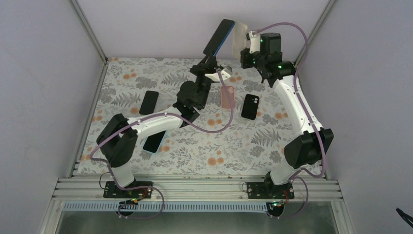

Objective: Take the phone out of the phone case
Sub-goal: Place the phone case at the center of the board.

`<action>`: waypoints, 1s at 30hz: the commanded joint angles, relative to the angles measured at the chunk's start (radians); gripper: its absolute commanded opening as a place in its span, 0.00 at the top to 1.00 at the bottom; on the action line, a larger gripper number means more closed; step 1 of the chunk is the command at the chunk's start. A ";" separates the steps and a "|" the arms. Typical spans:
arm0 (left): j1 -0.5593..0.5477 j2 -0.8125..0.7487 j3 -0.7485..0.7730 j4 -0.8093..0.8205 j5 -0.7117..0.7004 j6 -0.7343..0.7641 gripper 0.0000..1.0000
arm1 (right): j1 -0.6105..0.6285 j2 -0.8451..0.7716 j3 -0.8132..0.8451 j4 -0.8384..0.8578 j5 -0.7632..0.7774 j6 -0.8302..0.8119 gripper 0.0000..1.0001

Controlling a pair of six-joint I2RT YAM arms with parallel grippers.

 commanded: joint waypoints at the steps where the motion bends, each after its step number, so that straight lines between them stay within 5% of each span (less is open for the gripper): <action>1: 0.007 -0.083 -0.068 0.090 -0.031 0.026 0.98 | -0.020 -0.005 -0.042 -0.038 0.059 -0.038 0.97; 13: 0.095 -0.160 -0.487 0.248 -0.171 0.434 0.98 | -0.152 -0.039 -0.256 -0.156 -0.039 -0.196 0.97; 25: 0.545 -0.388 -0.676 -0.299 -0.157 0.234 0.98 | -0.510 0.111 -0.419 -0.347 -0.258 -0.434 0.96; 30: 0.684 -0.390 -0.805 -0.301 -0.136 0.252 0.98 | -0.579 0.175 -0.458 -0.362 -0.319 -0.477 0.96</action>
